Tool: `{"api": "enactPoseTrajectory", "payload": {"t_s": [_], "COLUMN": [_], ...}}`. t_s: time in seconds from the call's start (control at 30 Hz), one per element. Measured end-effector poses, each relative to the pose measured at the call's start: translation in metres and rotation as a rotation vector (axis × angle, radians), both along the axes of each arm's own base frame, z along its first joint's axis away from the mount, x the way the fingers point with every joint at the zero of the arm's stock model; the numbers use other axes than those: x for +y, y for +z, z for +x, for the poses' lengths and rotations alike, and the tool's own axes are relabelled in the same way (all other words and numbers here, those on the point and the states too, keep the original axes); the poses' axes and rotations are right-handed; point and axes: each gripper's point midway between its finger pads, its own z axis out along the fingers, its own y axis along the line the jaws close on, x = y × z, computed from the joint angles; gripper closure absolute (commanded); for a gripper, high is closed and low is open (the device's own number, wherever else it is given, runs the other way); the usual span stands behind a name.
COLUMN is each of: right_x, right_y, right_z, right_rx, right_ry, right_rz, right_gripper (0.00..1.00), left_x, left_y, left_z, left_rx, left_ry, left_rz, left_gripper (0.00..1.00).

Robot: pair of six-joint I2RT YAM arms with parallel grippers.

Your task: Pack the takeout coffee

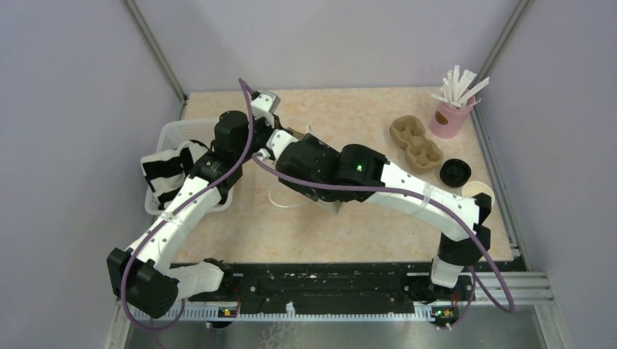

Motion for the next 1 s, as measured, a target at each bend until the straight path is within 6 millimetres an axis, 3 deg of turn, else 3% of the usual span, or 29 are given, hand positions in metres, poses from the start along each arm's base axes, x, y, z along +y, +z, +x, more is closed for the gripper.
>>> {"api": "enactPoseTrajectory", "payload": {"t_s": [0.27, 0.63, 1.0], "right_x": [-0.014, -0.027, -0.037], "right_y": [-0.005, -0.053, -0.066], "right_z": [0.006, 0.004, 0.003], "right_rx": [-0.035, -0.016, -0.039], "right_ry": [-0.048, 0.017, 0.077], "right_rz": [-0.071, -0.279, -0.312], "right_gripper": [0.59, 0.59, 0.66], "left_x": [0.000, 0.006, 0.003], "left_y": [0.000, 0.000, 0.003], "left_z": [-0.002, -0.012, -0.019], "left_rx": [0.019, 0.036, 0.002], "left_ry": [0.003, 0.027, -0.015], "left_rz": [-0.017, -0.033, -0.046], "left_gripper": [1.00, 1.00, 1.00]}}
